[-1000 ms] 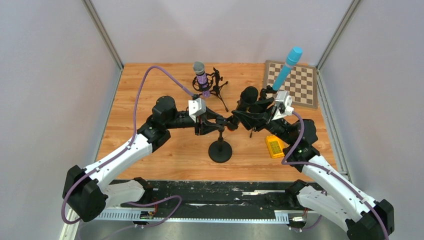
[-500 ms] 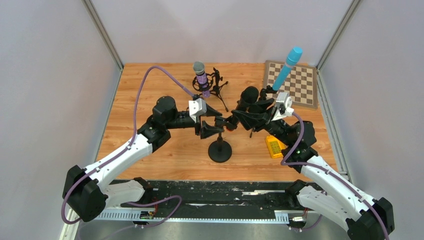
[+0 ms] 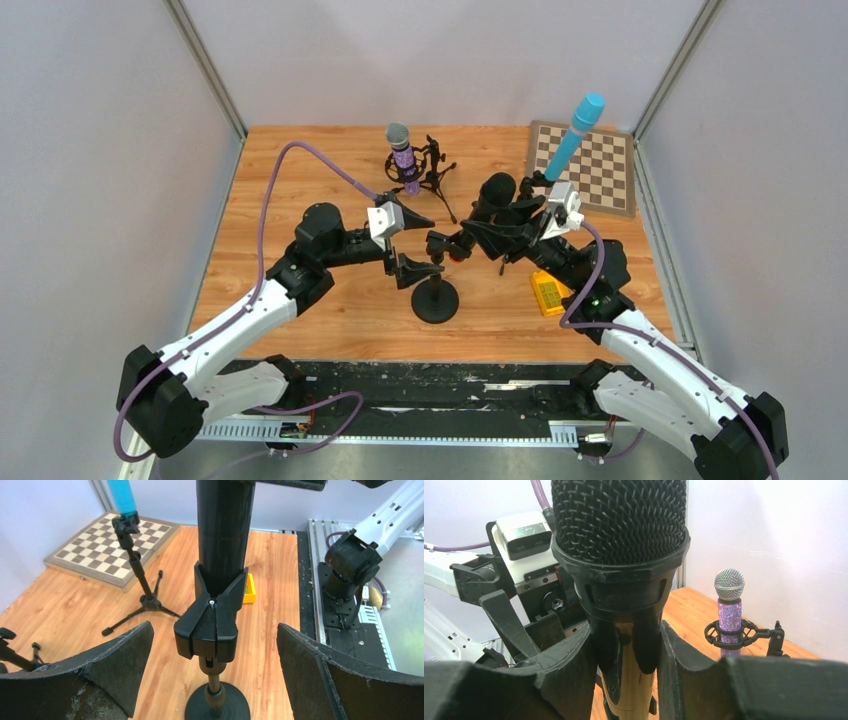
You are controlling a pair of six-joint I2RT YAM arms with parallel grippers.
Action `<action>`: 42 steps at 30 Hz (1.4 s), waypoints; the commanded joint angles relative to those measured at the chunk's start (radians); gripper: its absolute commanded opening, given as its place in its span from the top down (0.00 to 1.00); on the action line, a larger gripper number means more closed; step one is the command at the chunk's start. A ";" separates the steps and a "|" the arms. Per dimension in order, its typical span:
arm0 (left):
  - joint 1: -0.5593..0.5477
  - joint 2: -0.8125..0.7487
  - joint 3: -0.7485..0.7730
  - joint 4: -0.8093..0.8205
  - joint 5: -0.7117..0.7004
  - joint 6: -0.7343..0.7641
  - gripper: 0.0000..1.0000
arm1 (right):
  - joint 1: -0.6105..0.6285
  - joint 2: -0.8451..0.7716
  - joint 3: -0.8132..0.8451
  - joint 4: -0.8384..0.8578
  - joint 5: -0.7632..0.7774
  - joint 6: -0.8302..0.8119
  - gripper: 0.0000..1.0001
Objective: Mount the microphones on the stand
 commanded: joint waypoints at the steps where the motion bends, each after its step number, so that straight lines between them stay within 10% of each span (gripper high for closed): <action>1: -0.005 -0.036 -0.013 0.054 -0.039 -0.018 0.00 | 0.011 0.010 0.039 -0.029 -0.015 0.034 0.54; 13: -0.004 -0.046 -0.027 0.025 -0.092 -0.049 0.00 | 0.011 -0.013 0.033 -0.058 -0.003 0.051 0.12; 31: -0.004 -0.066 0.095 0.052 -0.176 -0.049 0.04 | 0.009 -0.140 0.002 -0.309 0.080 0.017 0.00; 39: -0.004 0.044 0.205 -0.011 -0.058 0.008 0.44 | 0.008 -0.195 -0.039 -0.382 0.126 0.022 0.00; 42: -0.004 0.102 0.240 -0.045 -0.019 0.007 0.85 | 0.008 -0.208 -0.047 -0.389 0.143 0.027 0.00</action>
